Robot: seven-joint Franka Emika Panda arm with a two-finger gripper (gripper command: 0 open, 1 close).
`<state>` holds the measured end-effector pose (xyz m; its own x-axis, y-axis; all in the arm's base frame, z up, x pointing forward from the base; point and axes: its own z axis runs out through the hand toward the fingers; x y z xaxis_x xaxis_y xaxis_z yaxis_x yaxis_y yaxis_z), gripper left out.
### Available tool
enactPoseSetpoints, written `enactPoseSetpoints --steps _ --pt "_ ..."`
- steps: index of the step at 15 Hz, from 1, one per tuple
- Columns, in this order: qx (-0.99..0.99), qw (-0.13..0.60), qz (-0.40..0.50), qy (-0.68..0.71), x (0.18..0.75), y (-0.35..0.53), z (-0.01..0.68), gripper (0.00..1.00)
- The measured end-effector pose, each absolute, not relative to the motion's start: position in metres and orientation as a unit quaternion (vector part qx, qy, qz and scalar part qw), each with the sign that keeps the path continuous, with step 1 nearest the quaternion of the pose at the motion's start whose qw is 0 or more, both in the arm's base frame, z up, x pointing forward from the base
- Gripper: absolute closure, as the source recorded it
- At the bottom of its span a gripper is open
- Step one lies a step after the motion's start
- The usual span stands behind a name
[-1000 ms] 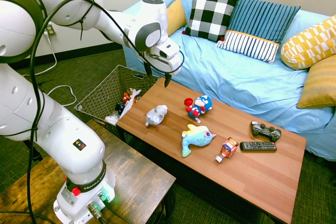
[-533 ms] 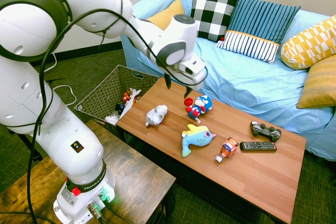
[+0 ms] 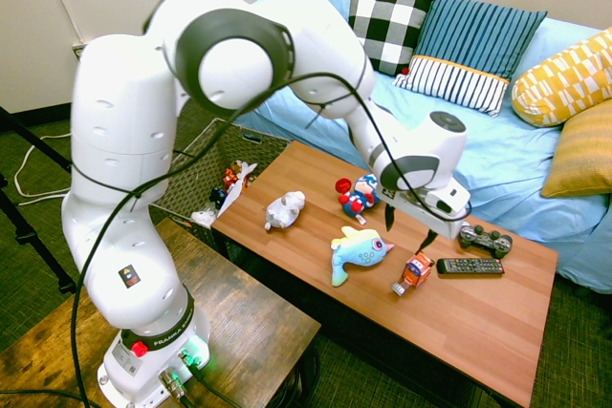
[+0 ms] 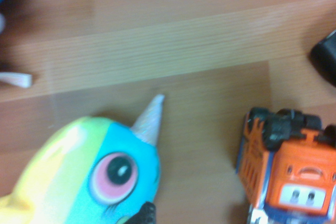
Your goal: Put the toy car in the basket
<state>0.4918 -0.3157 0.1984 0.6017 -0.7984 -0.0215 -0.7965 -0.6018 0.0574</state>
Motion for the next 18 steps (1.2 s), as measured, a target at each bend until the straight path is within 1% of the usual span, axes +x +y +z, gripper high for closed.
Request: enactPoseSetpoints --steps 3,6,7,18 --pt "0.883 0.036 -0.039 -0.467 0.508 -0.334 0.153 0.00" --pt "0.875 0.041 -0.055 -0.480 0.508 -0.337 0.131 0.00" --pt "0.874 0.041 -0.057 -0.481 0.510 -0.338 0.127 1.00" --pt "0.873 0.035 -0.051 -0.483 0.524 -0.334 0.121 1.00"
